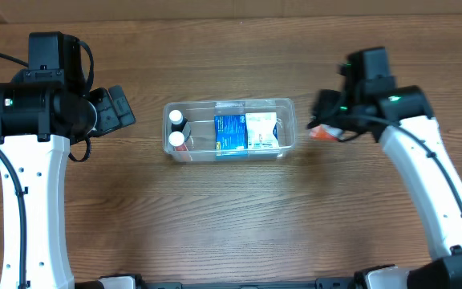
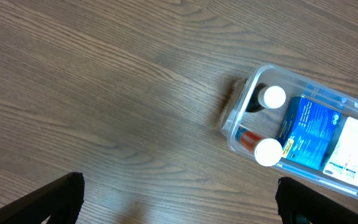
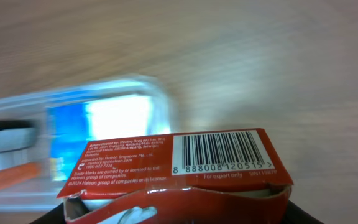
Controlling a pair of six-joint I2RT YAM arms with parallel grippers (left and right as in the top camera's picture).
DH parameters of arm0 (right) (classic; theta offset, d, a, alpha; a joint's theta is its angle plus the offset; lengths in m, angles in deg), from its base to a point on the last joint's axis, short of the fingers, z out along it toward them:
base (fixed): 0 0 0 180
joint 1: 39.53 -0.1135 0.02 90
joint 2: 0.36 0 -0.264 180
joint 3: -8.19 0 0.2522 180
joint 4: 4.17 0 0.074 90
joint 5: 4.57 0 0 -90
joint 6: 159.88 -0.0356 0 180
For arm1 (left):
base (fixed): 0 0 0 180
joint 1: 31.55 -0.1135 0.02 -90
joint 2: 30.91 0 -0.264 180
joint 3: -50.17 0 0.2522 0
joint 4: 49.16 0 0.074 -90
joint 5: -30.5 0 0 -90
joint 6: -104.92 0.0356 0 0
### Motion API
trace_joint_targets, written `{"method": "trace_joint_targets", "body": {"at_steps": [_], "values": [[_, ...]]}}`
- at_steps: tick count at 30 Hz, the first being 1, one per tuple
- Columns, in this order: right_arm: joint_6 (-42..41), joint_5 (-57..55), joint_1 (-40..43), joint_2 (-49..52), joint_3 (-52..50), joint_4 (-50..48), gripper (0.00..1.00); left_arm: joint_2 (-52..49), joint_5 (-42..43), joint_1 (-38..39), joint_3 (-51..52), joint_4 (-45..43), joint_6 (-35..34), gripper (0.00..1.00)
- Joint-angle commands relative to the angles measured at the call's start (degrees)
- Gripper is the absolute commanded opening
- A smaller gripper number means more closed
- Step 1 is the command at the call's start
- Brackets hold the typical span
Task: Pack container
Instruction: 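Lift the red-white box with the right gripper toward the container, then lower the red-white box into the container's right end and release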
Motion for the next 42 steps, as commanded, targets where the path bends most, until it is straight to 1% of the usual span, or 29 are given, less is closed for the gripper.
{"method": "trace_joint_targets", "body": {"at_steps": [1, 5, 9, 17, 22, 26, 29, 30, 37, 42], "values": [[0.5, 0.5, -6.3, -0.1, 1.4, -4.0, 0.64, 0.1, 0.6, 0.0, 0.4, 0.0, 1.1, 1.0], [-0.6, 0.4, -9.6, 2.3, 1.4, -8.1, 0.64, 0.1, 0.6, 0.0, 0.4, 0.2, 1.1, 1.0], [-0.5, 0.4, -10.1, 6.1, 1.4, -11.5, 0.64, 0.1, 0.7, 0.0, 0.4, 0.5, 0.8, 1.0], [-0.3, 0.6, -10.1, 15.5, 1.4, -12.3, 0.65, 0.1, 0.6, 0.0, 0.4, 0.4, 0.7, 1.0], [-0.3, 0.6, -10.1, 17.7, 1.4, -13.0, 0.66, 0.1, 0.6, 0.0, 0.4, 0.4, 0.7, 1.0], [-0.3, 0.6, -10.1, 17.7, 1.4, -13.5, 0.81, 0.1, 0.6, 0.0, 0.4, 0.2, 0.6, 1.0], [-0.3, 0.6, -10.1, 17.7, 1.4, -13.6, 0.98, 0.1, 0.6, 0.0, 0.4, 0.2, 0.7, 1.0], [-0.3, 0.6, -10.1, 17.7, 1.4, -13.5, 1.0, 0.1, 0.6, 0.0, 0.4, 0.2, 0.7, 1.0], [-0.3, 0.2, -10.1, 17.2, 1.4, -12.7, 1.0, 0.1, 0.6, 0.0, 0.4, 0.6, 0.7, 1.0], [-0.4, -3.4, -10.1, 12.3, 1.4, -12.8, 1.0, 0.1, 0.6, 0.0, 0.4, 0.6, 0.7, 1.0]]}}
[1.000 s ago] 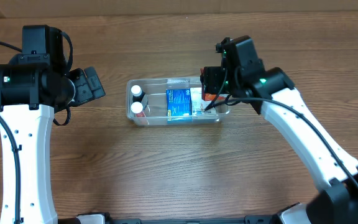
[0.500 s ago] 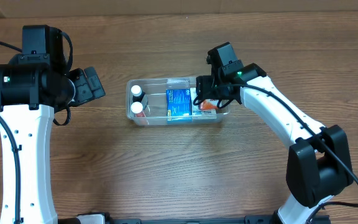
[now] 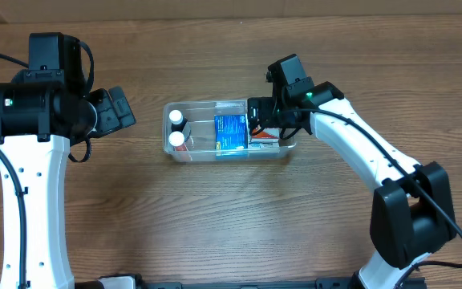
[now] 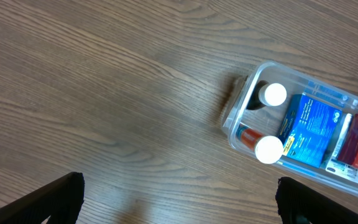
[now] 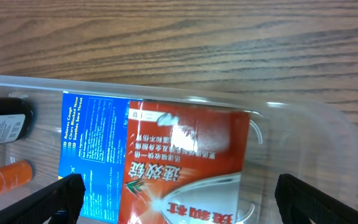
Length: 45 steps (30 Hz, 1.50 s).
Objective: Pack container
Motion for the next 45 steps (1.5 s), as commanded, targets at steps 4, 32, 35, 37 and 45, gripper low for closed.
{"method": "trace_joint_targets", "body": {"at_steps": [4, 32, 35, 37, 45], "values": [[-1.7, -10.6, 0.5, -12.2, 1.0, -1.0, 1.0, 0.1, 0.4, 0.0, 0.3, -0.2, 0.7, 1.0], [1.4, -4.6, 22.5, -31.8, -5.1, 9.3, 1.0, -0.1, 2.6, 1.2, 2.6, -2.2, 9.3, 1.0], [1.4, -4.6, 21.9, -40.5, -12.9, 7.9, 1.0, 7.2, 3.5, 1.2, 6.9, -4.4, 9.3, 1.0], [1.4, -5.3, 21.0, -46.2, -18.7, 6.2, 1.0, 12.9, 3.7, 1.3, 11.8, -7.0, 9.3, 1.0], [1.2, -8.7, 17.4, -68.1, -38.3, 2.7, 1.0, 38.6, 3.2, 1.2, 34.6, -19.3, 7.5, 1.0]]}}
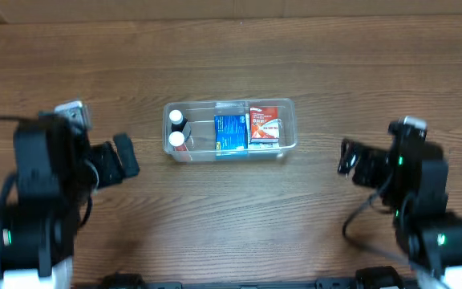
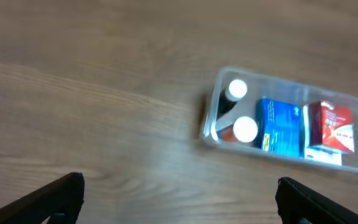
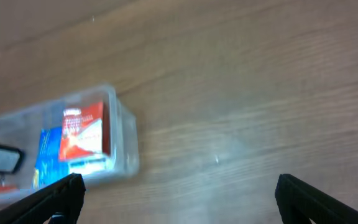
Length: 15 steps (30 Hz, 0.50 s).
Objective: Pack container
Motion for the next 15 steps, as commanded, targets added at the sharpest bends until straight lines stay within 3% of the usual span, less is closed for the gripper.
{"method": "trace_joint_targets", "body": {"at_steps": [1, 15], "values": [[-0.2, -1.8, -0.5, -7.0, -5.0, 0.3, 1.0, 10.1, 0.0, 0.5, 9.0, -1.7, -0.2, 1.0], [-0.2, -1.8, -0.5, -7.5, -5.2, 3.9, 1.0, 13.3, 0.0, 0.5, 10.4, 3.1, -0.2, 1.0]]}}
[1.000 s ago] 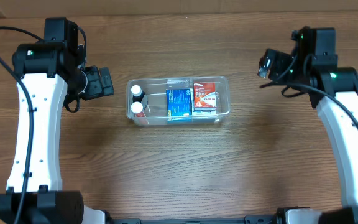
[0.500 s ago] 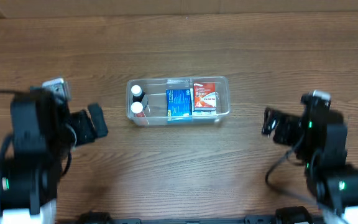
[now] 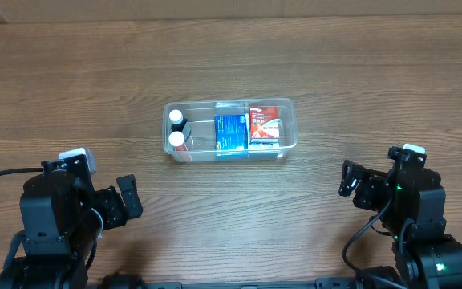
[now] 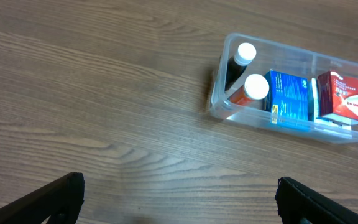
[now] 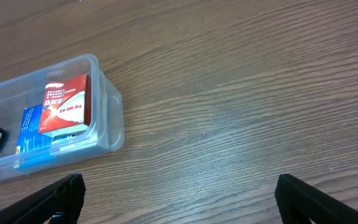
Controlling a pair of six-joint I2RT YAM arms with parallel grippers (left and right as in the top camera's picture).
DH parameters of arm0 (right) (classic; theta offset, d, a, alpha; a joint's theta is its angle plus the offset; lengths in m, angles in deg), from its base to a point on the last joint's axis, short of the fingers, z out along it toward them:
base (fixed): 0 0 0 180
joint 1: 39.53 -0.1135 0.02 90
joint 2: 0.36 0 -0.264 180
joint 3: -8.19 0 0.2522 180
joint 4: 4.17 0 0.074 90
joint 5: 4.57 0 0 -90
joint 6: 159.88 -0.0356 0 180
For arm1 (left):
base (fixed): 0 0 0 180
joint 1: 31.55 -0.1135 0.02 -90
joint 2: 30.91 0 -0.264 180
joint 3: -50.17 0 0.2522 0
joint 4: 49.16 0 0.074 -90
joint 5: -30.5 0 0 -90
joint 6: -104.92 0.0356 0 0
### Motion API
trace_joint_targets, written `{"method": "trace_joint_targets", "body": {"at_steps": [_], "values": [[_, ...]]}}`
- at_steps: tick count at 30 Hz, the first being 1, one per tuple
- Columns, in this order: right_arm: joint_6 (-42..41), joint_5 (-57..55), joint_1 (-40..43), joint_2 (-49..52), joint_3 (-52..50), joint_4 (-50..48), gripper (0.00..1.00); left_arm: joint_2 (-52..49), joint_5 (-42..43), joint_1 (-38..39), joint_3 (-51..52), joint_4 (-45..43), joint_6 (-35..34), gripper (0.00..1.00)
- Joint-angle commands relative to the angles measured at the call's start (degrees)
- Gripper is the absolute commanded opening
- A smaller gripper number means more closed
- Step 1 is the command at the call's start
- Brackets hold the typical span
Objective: Pack container
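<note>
A clear plastic container (image 3: 289, 107) lies in the middle of the wooden table. Inside it, from left to right, are two white-capped bottles (image 3: 176, 128), a blue box (image 3: 231, 132) and a red box (image 3: 264, 124). The same contents show in the left wrist view, with the container (image 4: 229, 45) at upper right, and in the right wrist view, with the red box (image 5: 68, 99) at upper left. My left gripper (image 3: 127, 199) sits near the front left, open and empty. My right gripper (image 3: 350, 180) sits near the front right, open and empty.
Bare wooden tabletop (image 3: 231, 217) surrounds the container on all sides. A light strip of wall or edge (image 3: 215, 6) runs along the far side of the table.
Both arms have drawn further back toward the front edge of the table. The container and its contents have not moved.
My right gripper first held the red box to the right of the container. Then it was open over the container with the red box lying inside at the right end. After that both arms stood back from the container, and now they sit low at the front.
</note>
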Motion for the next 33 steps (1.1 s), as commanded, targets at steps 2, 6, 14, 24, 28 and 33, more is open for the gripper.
{"method": "trace_joint_targets", "body": {"at_steps": [2, 6, 14, 24, 28, 33], "values": [[-0.2, -0.8, -0.3, -0.1, -0.3, -0.2, 1.0, 0.1, 0.0, 0.5, 0.3, 0.0, -0.1, 1.0], [-0.2, -0.8, -0.3, -0.1, -0.3, -0.2, 1.0, 0.1, 0.0, 0.5, 0.3, 0.0, -0.1, 1.0], [-0.2, -0.8, -0.3, -0.6, -0.3, 3.8, 1.0, 0.1, 0.0, 0.5, 0.3, 0.0, -0.1, 1.0], [3.9, -1.9, -0.2, -13.1, -3.6, 4.4, 1.0, 0.1, 0.0, 0.5, 0.3, 0.0, -0.1, 1.0], [4.4, -1.2, 0.1, -22.2, -12.5, -2.1, 1.0, 0.1, 0.0, 0.5, 0.3, 0.0, -0.1, 1.0], [4.7, 0.5, 0.6, -32.5, -22.9, -12.4, 1.0, 0.1, 0.0, 0.5, 0.3, 0.0, -0.1, 1.0]]}}
